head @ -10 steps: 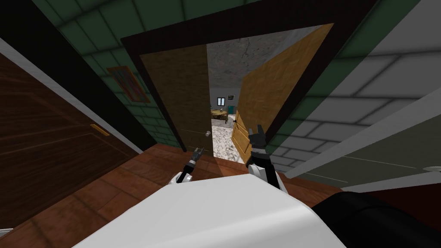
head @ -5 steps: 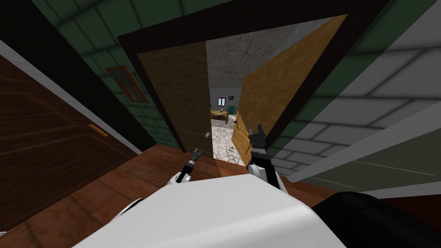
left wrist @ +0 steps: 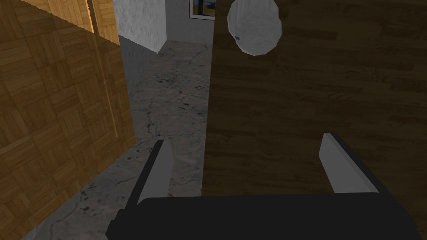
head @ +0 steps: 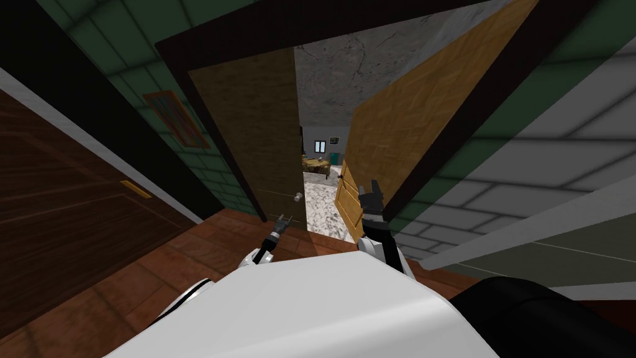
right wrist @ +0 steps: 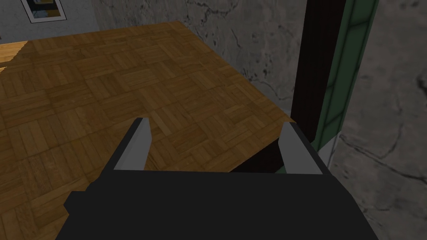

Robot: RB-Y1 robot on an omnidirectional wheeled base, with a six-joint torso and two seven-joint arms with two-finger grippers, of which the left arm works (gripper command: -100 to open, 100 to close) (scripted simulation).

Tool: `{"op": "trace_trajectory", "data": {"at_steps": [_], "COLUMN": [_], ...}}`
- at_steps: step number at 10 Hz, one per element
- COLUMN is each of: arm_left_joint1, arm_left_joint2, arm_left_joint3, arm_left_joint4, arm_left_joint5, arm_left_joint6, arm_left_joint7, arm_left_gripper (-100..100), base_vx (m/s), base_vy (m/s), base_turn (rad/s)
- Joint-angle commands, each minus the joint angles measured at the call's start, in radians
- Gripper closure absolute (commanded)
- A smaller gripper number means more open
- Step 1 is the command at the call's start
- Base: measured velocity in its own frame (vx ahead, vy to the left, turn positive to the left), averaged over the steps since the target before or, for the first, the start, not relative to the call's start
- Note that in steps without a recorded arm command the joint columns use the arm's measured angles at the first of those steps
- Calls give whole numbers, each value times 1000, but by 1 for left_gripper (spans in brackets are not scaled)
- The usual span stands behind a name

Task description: Push the door open

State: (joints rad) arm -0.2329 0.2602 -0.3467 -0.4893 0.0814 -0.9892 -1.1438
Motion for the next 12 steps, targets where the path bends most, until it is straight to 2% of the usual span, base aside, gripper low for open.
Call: {"op": "trace_trajectory", "data": {"at_steps": [1,3,4,7,12], "arm_left_joint1": [-13,-38,-38,-69,-71], "arm_left_joint2": [-1,6,6,14,2], "arm_left_joint3": [-3,-14,-14,-28,-17], "arm_left_joint4": [30,85,85,154,157], "arm_left_joint5": [1,6,6,11,16], "arm_left_joint6": [-13,-31,-31,-53,-47], "arm_left_joint7": [-8,-43,-43,-88,-93], "arm_left_gripper": [-100,-100,-100,-100,-100], "base_vx": [59,71,88,114,143], "base_vy": [-13,-21,-28,-30,-31], "base_turn": [9,19,14,17,-23]}}
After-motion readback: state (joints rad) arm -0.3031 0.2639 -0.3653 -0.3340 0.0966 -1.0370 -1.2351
